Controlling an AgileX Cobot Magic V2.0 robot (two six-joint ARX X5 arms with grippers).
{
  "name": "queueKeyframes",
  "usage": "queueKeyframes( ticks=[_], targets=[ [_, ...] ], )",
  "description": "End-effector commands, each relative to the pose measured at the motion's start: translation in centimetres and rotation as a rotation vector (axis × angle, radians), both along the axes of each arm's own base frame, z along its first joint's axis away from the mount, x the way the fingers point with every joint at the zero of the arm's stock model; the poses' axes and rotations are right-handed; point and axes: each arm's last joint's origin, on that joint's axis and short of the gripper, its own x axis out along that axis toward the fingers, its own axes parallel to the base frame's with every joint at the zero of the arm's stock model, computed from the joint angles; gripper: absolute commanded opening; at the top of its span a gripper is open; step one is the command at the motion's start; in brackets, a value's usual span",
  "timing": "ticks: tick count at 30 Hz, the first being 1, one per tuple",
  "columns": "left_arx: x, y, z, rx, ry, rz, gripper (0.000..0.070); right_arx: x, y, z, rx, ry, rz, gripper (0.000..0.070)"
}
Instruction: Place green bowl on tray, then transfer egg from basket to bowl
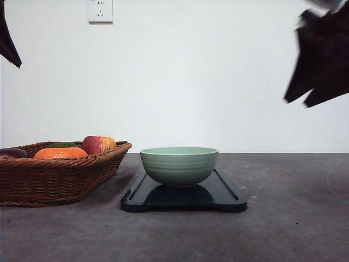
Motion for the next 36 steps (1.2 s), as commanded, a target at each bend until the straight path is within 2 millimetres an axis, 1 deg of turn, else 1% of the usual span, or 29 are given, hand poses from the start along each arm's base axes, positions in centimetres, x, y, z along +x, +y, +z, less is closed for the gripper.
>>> queueKeyframes(
  ticks=[1, 3, 6, 9, 11, 14, 18, 20, 21, 23, 28, 32, 36],
  targets=[
    [0.1, -0.1, 0.6, -0.002, -0.013, -0.011, 0.0376, -0.7, -0.3, 0.3, 0.005, -0.031, 0.003, 0.0269],
    [0.1, -0.2, 0.5, -0.003, -0.002, -0.018, 0.0382, -1.6, -0.8, 0.7, 0.003, -0.051, -0.014, 0.0269],
    [0.0, -0.6, 0.4, -0.008, 0.016, -0.042, 0.0391, -2.4, -1.2, 1.4, 0.005, -0.097, -0.025, 0.0269],
    [0.3, -1.2, 0.5, -0.007, 0.036, -0.068, 0.0392, -2.6, -1.3, 1.7, 0.001, -0.124, -0.039, 0.0269],
    [1.0, -1.6, 0.6, -0.006, 0.057, -0.086, 0.0392, -2.6, -1.3, 1.7, 0.001, -0.125, -0.038, 0.0269],
    [2.5, -2.4, 0.4, -0.002, 0.096, -0.111, 0.0392, -2.6, -1.3, 1.7, 0.001, -0.123, -0.039, 0.0269],
    [5.3, -3.5, -0.2, 0.008, 0.173, -0.139, 0.0392, -2.6, -1.3, 1.7, 0.002, -0.122, -0.04, 0.0269],
    [6.7, -4.1, -0.5, 0.016, 0.211, -0.154, 0.0402, -2.6, -1.3, 1.7, 0.002, -0.122, -0.04, 0.0269],
    [7.5, -4.4, -0.7, 0.02, 0.226, -0.162, 0.0422, -2.6, -1.3, 1.7, 0.002, -0.122, -0.04, 0.0269],
    [9.0, -4.9, -1.1, 0.027, 0.247, -0.174, 0.0442, -2.6, -1.3, 1.7, 0.003, -0.122, -0.04, 0.0269],
    [12.3, -5.9, -2.2, 0.086, 0.278, -0.147, 0.0442, -2.6, -1.3, 1.6, 0.003, -0.119, -0.04, 0.0269],
    [14.1, -6.2, -3.5, 0.132, 0.304, -0.133, 0.0442, -2.6, -1.3, 1.6, 0.002, -0.117, -0.039, 0.0269],
    [15.0, -6.3, -5.1, 0.153, 0.347, -0.124, 0.0442, -2.6, -1.3, 1.6, 0.002, -0.117, -0.04, 0.0269]
  ],
)
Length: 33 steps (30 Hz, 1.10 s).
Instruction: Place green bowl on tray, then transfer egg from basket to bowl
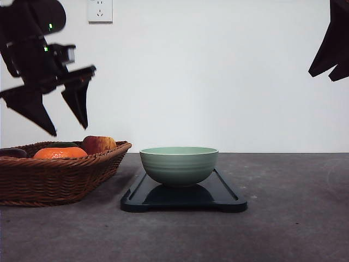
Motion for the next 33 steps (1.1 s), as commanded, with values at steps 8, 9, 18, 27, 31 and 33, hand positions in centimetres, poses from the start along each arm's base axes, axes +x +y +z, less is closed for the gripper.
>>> queueKeyframes(
  ticks=[8, 9, 18, 27, 31, 33],
  targets=[
    [1.6, -0.4, -2.2, 0.047, 0.02, -0.017, 0.0442, 0.1, 0.1, 0.2, -0.002, -0.007, 0.003, 0.0269],
    [1.7, -0.4, -2.3, 0.047, 0.021, -0.017, 0.0442, 0.1, 0.1, 0.2, -0.002, -0.007, 0.003, 0.0269],
    [2.0, -0.5, -3.2, 0.051, 0.041, -0.017, 0.0442, 0.1, 0.1, 0.2, -0.002, -0.007, 0.003, 0.0269],
    [2.2, -0.5, -4.0, 0.055, 0.064, -0.017, 0.0441, 0.1, 0.1, 0.2, 0.0, -0.007, 0.002, 0.0269],
    [2.3, -0.5, -4.3, 0.057, 0.072, -0.018, 0.0441, 0.1, 0.1, 0.2, 0.003, -0.005, 0.0, 0.0269],
    [2.4, -0.5, -4.6, 0.058, 0.079, -0.018, 0.0442, 0.1, 0.1, 0.2, 0.003, -0.005, 0.0, 0.0269]
  ],
)
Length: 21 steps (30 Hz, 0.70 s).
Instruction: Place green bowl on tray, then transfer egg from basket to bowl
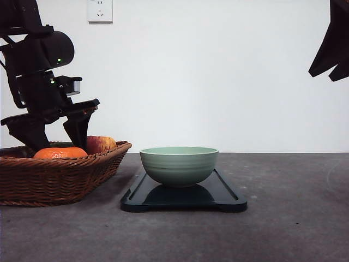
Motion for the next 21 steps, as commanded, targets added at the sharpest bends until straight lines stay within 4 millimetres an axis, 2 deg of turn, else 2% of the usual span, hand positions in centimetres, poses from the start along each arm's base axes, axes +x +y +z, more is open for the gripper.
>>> queueKeyframes(
  ticks=[1, 11, 12, 16, 21],
  targets=[
    [0.65, -0.27, -0.6, 0.006, 0.007, -0.009, 0.0442, 0.12, 0.09, 0.17, 0.003, -0.005, 0.0, 0.0269],
    [0.75, -0.29, -1.02, 0.009, 0.019, -0.008, 0.0425, 0.12, 0.09, 0.17, 0.002, -0.005, 0.0, 0.0269],
    [0.75, -0.29, -1.03, 0.009, 0.019, -0.008, 0.0414, 0.12, 0.09, 0.17, 0.002, -0.005, 0.0, 0.0269],
    [0.69, -0.27, -1.06, 0.01, 0.026, -0.009, 0.0278, 0.12, 0.09, 0.17, 0.002, -0.005, 0.0, 0.0269],
    [0.66, -0.27, -1.05, 0.01, 0.028, -0.009, 0.0262, 0.12, 0.09, 0.17, 0.002, -0.005, 0.0, 0.0269]
  ],
)
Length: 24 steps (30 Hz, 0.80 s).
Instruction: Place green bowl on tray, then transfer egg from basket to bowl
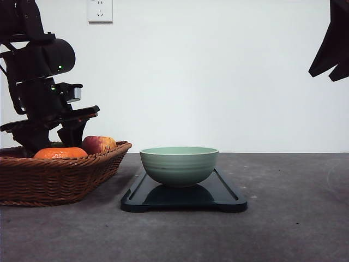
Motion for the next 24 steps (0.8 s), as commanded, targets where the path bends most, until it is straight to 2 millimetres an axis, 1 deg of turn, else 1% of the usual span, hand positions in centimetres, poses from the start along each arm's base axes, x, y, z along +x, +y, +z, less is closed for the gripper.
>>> queueKeyframes(
  ticks=[1, 6, 9, 11, 14, 18, 21, 24],
  targets=[
    [0.5, -0.2, -0.2, 0.004, 0.0, -0.009, 0.0263, 0.1, 0.1, 0.2, 0.002, -0.005, 0.0, 0.0269],
    [0.5, 0.1, 0.1, 0.004, -0.003, -0.002, 0.0263, 0.1, 0.1, 0.2, 0.003, -0.005, 0.0, 0.0269],
    [0.3, 0.2, 0.8, 0.004, -0.013, -0.006, 0.0263, 0.1, 0.1, 0.2, 0.003, -0.005, 0.0, 0.0269],
    [0.0, 0.2, 1.6, 0.005, -0.03, -0.015, 0.0263, 0.1, 0.1, 0.2, 0.003, -0.005, 0.0, 0.0269],
    [-0.6, 0.3, 3.3, -0.002, -0.077, -0.018, 0.0263, 0.1, 0.1, 0.2, 0.003, -0.005, 0.0, 0.0269],
    [-1.8, 0.0, 6.2, -0.025, -0.163, -0.034, 0.0263, 0.1, 0.1, 0.2, 0.002, -0.005, 0.0, 0.0269],
    [-2.9, -0.7, 8.2, -0.062, -0.225, -0.073, 0.0263, 0.1, 0.1, 0.2, 0.002, -0.005, 0.0, 0.0269],
    [-3.8, -2.1, 9.7, -0.106, -0.293, -0.13, 0.0263, 0.1, 0.1, 0.2, 0.003, -0.005, 0.0, 0.0269]
  ],
)
